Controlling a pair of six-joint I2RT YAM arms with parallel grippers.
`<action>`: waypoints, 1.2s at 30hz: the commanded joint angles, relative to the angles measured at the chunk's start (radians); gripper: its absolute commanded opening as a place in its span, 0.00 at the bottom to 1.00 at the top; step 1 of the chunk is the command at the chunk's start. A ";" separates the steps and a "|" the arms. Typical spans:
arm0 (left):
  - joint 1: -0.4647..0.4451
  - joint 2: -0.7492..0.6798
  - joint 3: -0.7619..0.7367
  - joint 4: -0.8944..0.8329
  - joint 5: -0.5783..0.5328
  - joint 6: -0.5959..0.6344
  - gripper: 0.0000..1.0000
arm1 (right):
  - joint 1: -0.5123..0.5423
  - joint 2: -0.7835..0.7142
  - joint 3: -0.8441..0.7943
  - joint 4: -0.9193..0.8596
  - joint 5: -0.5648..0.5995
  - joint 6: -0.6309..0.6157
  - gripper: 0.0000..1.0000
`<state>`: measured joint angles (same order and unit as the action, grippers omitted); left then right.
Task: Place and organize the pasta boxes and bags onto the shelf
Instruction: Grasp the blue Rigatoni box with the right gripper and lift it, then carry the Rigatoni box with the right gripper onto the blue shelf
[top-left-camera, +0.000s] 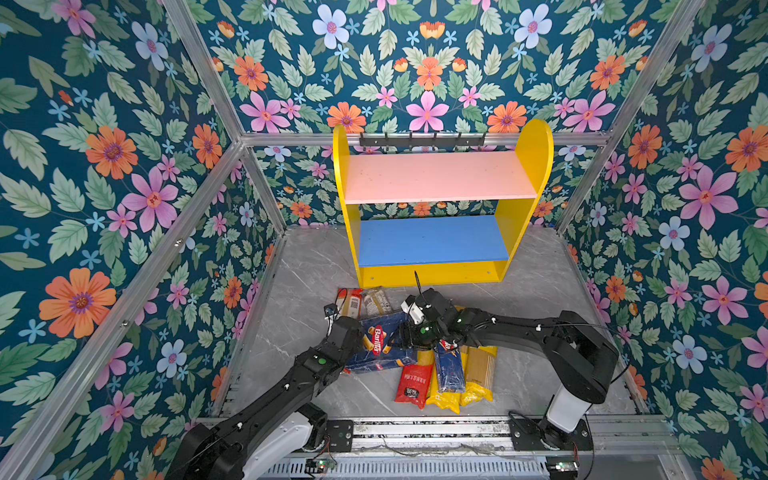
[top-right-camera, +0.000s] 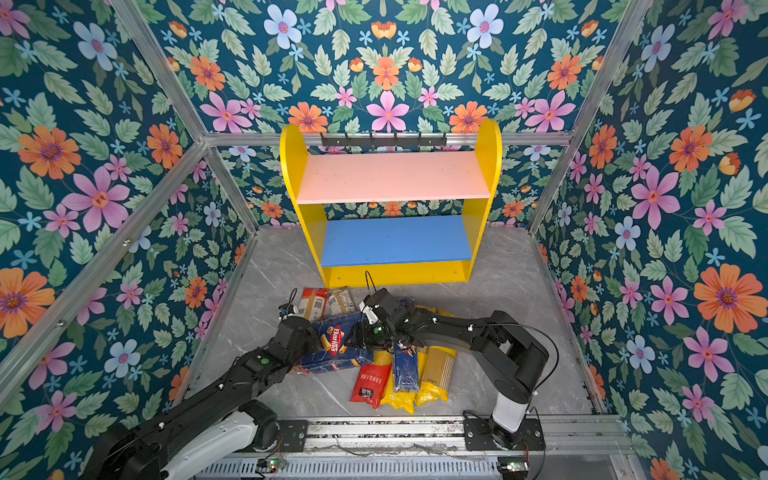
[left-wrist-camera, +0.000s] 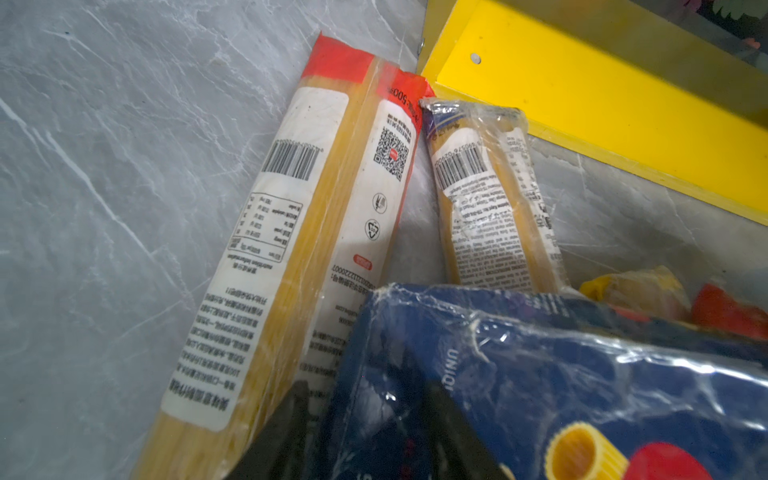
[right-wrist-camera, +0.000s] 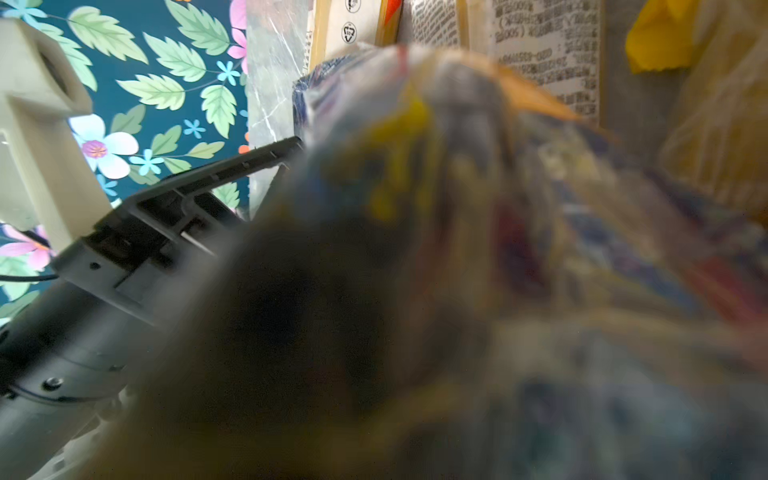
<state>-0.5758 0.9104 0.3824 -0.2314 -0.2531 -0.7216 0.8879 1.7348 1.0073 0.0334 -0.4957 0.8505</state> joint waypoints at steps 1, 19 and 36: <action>-0.003 -0.031 0.031 -0.128 0.048 0.008 0.65 | -0.024 -0.023 -0.043 0.193 -0.122 0.068 0.59; -0.002 -0.125 0.181 -0.304 -0.030 0.013 0.79 | -0.075 -0.111 -0.096 0.330 -0.218 0.151 0.43; -0.002 -0.133 0.448 -0.428 -0.115 0.089 1.00 | -0.258 -0.310 -0.056 0.143 -0.273 0.073 0.41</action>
<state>-0.5777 0.7666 0.8112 -0.6411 -0.3515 -0.6605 0.6621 1.4456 0.9279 0.1379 -0.7132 0.9718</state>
